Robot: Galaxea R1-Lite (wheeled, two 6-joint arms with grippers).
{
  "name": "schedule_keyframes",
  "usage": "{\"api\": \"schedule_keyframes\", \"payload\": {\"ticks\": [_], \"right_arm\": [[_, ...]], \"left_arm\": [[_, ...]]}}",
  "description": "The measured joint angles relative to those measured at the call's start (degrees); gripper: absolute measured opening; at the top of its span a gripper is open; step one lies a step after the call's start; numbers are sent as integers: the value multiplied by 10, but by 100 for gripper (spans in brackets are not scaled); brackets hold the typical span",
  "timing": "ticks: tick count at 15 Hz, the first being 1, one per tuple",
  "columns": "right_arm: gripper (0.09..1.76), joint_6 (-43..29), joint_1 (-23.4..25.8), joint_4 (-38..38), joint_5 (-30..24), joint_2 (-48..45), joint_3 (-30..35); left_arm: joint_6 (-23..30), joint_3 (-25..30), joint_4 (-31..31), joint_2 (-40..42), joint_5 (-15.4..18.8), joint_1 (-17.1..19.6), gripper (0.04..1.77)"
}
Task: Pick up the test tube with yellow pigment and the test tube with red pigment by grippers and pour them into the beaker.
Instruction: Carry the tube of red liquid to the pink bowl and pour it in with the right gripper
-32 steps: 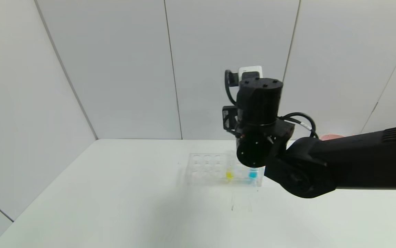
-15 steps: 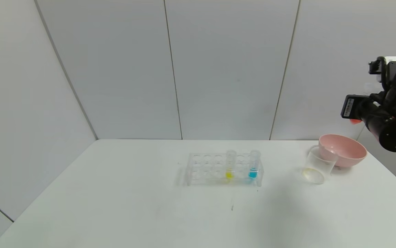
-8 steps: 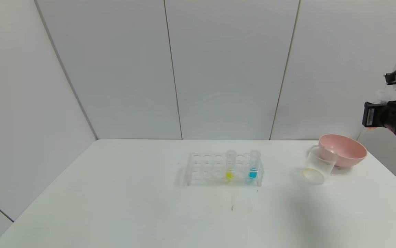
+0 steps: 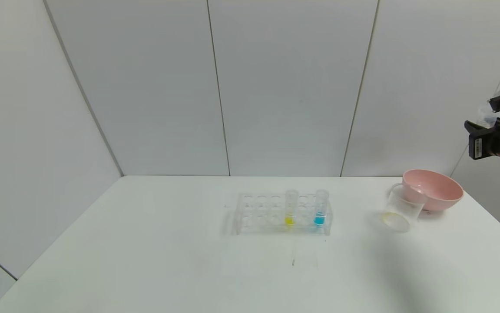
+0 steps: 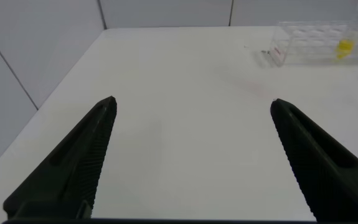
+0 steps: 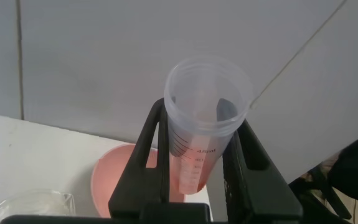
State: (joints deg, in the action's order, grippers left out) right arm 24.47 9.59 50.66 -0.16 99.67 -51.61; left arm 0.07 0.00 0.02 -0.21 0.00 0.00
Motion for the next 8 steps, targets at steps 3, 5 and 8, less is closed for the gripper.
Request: {"api": "schedule_keyframes", "payload": {"ticks": [3, 5, 8], "right_arm": [[55, 12, 2, 2, -32, 6, 11], [55, 17, 4, 8, -60, 13, 15], [55, 19, 16, 33, -151, 23, 20]], "left_arm": [[0, 0, 0, 0, 0, 0, 176], [0, 0, 0, 0, 0, 0, 176], [0, 0, 0, 0, 0, 0, 176]]}}
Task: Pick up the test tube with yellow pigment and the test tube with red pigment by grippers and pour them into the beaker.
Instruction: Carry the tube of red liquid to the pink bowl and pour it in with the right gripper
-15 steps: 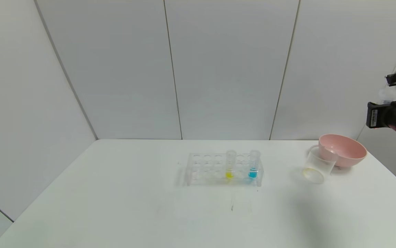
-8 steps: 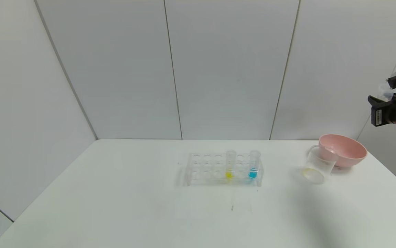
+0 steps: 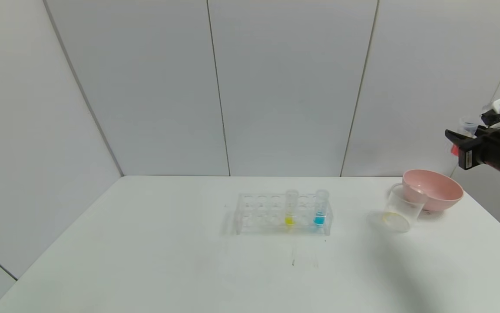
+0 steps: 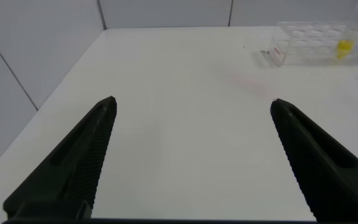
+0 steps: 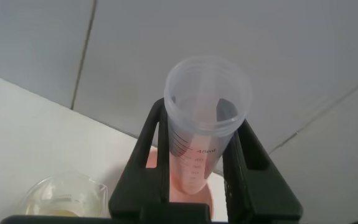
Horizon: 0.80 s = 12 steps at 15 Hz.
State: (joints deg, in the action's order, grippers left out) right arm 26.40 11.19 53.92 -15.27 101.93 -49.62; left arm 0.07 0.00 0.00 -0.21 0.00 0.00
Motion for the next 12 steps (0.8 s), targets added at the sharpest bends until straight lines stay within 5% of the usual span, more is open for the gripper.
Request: {"api": "schedule_keyframes", "payload": {"ticks": [12], "right_arm": [[55, 228, 44, 12, -68, 55, 6]], "left_arm": [[0, 0, 0, 0, 0, 0, 176]]}}
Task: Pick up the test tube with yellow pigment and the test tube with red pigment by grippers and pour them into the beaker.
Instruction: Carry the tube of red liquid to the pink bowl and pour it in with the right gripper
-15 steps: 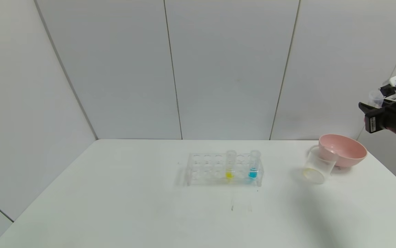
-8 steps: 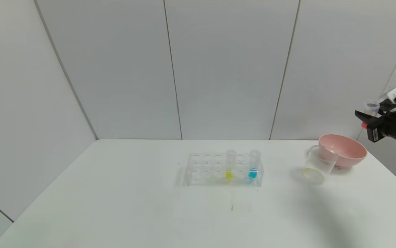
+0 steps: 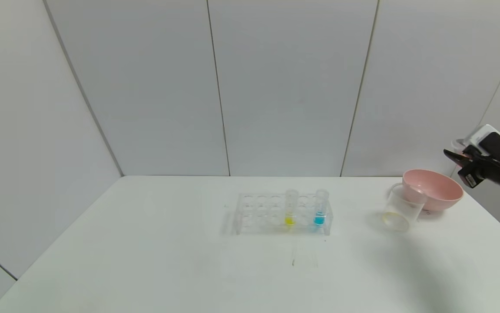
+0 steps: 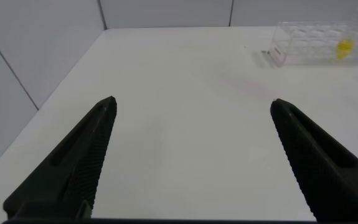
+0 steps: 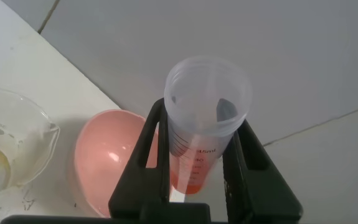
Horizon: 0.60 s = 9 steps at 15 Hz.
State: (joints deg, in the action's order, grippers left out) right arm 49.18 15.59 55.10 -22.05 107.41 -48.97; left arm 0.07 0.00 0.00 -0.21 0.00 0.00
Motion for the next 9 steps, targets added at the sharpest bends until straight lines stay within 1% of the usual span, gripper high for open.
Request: {"api": "schedule_keyframes", "payload": {"ticks": [2, 3, 6, 9], "right_arm": [[55, 35, 0, 1, -16, 8, 0], [55, 40, 0, 2, -19, 13, -2], [55, 38, -2, -1, -30, 22, -5], [55, 39, 2, -1, -67, 31, -8]], "left_arm": [[0, 0, 0, 0, 0, 0, 176], [0, 0, 0, 0, 0, 0, 176], [0, 0, 0, 0, 0, 0, 176], [0, 0, 0, 0, 0, 0, 176]]}}
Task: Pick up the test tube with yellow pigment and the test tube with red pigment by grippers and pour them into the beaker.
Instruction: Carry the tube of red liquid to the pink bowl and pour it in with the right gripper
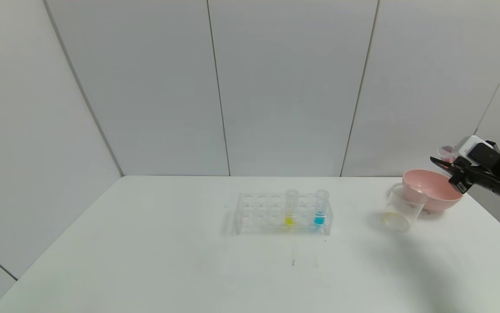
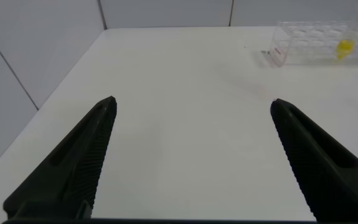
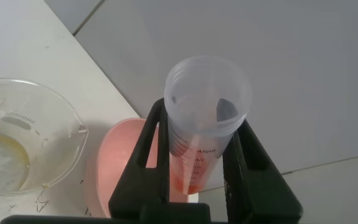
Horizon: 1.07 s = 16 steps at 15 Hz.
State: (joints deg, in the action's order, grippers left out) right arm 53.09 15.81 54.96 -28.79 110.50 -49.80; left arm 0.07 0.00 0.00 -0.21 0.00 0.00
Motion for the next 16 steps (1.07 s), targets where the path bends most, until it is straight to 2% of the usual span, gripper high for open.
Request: {"api": "schedule_keyframes", "payload": {"ticks": [16], "right_arm": [[55, 41, 16, 0, -6, 12, -11]], "left_arm": [[0, 0, 0, 0, 0, 0, 176]]}}
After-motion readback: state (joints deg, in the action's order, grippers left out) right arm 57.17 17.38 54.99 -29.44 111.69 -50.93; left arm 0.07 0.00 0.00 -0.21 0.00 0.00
